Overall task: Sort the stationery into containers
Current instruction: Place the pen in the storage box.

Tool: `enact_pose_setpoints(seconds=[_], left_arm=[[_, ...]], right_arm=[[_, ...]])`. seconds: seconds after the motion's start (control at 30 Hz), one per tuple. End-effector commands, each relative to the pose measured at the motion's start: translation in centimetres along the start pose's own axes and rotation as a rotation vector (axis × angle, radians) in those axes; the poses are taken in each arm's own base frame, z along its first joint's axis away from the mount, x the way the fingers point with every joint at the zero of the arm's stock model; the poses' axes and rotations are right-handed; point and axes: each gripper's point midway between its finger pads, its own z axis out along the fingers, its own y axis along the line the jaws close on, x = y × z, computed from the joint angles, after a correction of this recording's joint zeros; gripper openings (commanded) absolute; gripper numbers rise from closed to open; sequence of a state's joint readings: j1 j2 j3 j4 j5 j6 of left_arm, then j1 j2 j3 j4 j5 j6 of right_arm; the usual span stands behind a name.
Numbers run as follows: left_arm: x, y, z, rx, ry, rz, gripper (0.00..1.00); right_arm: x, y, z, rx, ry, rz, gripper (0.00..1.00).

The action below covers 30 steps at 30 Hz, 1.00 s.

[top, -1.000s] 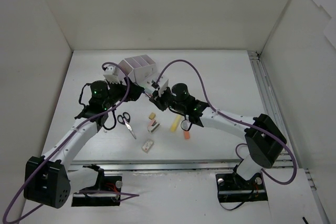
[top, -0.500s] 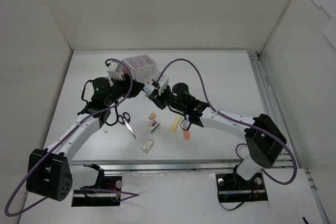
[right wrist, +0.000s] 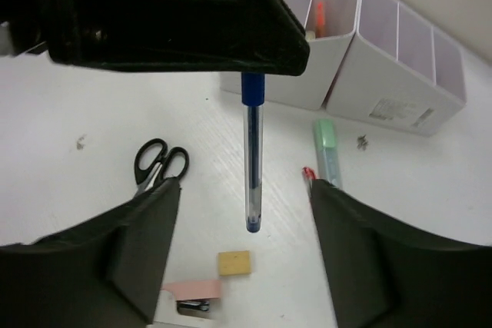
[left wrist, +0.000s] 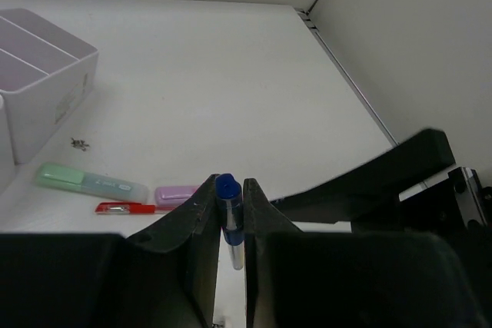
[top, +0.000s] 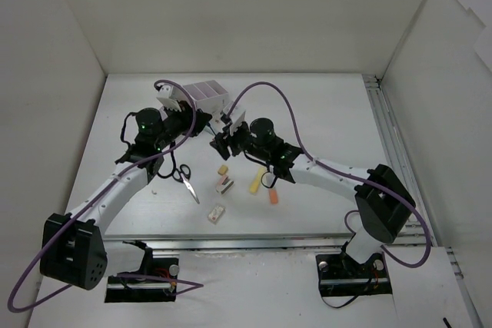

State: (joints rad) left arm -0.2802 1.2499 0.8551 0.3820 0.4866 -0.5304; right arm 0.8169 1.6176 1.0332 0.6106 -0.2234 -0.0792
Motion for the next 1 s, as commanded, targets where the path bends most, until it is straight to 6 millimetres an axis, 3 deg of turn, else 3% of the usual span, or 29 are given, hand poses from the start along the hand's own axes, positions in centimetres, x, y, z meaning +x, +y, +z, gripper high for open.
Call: enact_pose_setpoints(seconds=[0.0,0.03,0.1,0.2,0.23,0.27,0.33,0.37,0.47,0.5,0.53,0.57,0.63,0.67,0.7,0.73,0.83,0.97], left_arm=[[-6.9,-1.3,0.0,-0.001,-0.190,0.131,0.00],[-8.1,-1.3,0.0,-0.022,-0.221,0.145,0.00],[-9.1,-0.4,0.2,-0.063,-0.241,0.181,0.00],[-11.9,0.6,0.7,-0.118,-0.295,0.237,0.00],[-14.0,1.3,0.4,-0.151,-0.337,0.257,0.00],[-14.3,2.2,1.0,-0.164,-0.331,0.264,0.00],[-17.0,3.1,1.2,-0.196,-0.382,0.299,0.00],[-16.6,4.7,2.3,-0.216,-0.361,0.303,0.00],[-18.2,6.7,3.9,-0.251,-0.372,0.356,0.00],[-19.5,6.3,4.2,-0.239,-0.404,0.383,0.00],[-19.7,6.7,4.7,-0.248,-0.407,0.403,0.00],[-19.0,8.5,5.7,-0.262,-0.385,0.404,0.00],[-20.0,8.7,7.0,-0.244,-0.410,0.416,0.00],[-18.8,10.2,8.5,-0.253,-0.382,0.404,0.00],[-19.5,10.3,9.0,-0.251,-0.394,0.410,0.00],[-18.8,12.1,9.8,-0.279,-0.378,0.391,0.00],[-18.3,13.8,10.8,-0.313,-0.378,0.390,0.00],[-17.8,15.9,10.7,-0.401,-0.372,0.394,0.00]], right_arm=[[-7.6,-1.5,-0.1,0.035,-0.203,0.000,0.72],[-7.7,-1.6,-0.2,0.031,-0.206,0.017,0.97],[-8.1,-2.5,-0.5,0.047,-0.215,0.044,0.98],[-8.0,-3.6,-1.5,0.043,-0.218,0.093,0.98],[-8.3,-3.8,-2.1,0.046,-0.229,0.107,0.98],[-8.1,-4.5,-2.4,0.062,-0.227,0.116,0.98],[-7.2,-5.9,-3.6,0.097,-0.218,0.136,0.98],[-6.9,-6.4,-3.9,0.109,-0.213,0.142,0.98],[-4.6,-8.9,-5.5,0.175,-0.179,0.160,0.98],[-3.3,-9.2,-5.9,0.185,-0.156,0.169,0.98],[-3.0,-9.3,-6.3,0.188,-0.152,0.170,0.98],[-2.5,-10.1,-6.8,0.207,-0.146,0.176,0.98],[-0.6,-10.2,-7.2,0.198,-0.101,0.165,0.98],[0.0,-10.6,-7.4,0.210,-0.086,0.164,0.98],[0.8,-10.7,-7.4,0.212,-0.067,0.166,0.98],[1.8,-11.0,-7.5,0.222,-0.035,0.175,0.98],[3.1,-11.5,-7.7,0.232,0.022,0.194,0.98],[3.9,-11.9,-7.9,0.241,0.053,0.196,0.98]])
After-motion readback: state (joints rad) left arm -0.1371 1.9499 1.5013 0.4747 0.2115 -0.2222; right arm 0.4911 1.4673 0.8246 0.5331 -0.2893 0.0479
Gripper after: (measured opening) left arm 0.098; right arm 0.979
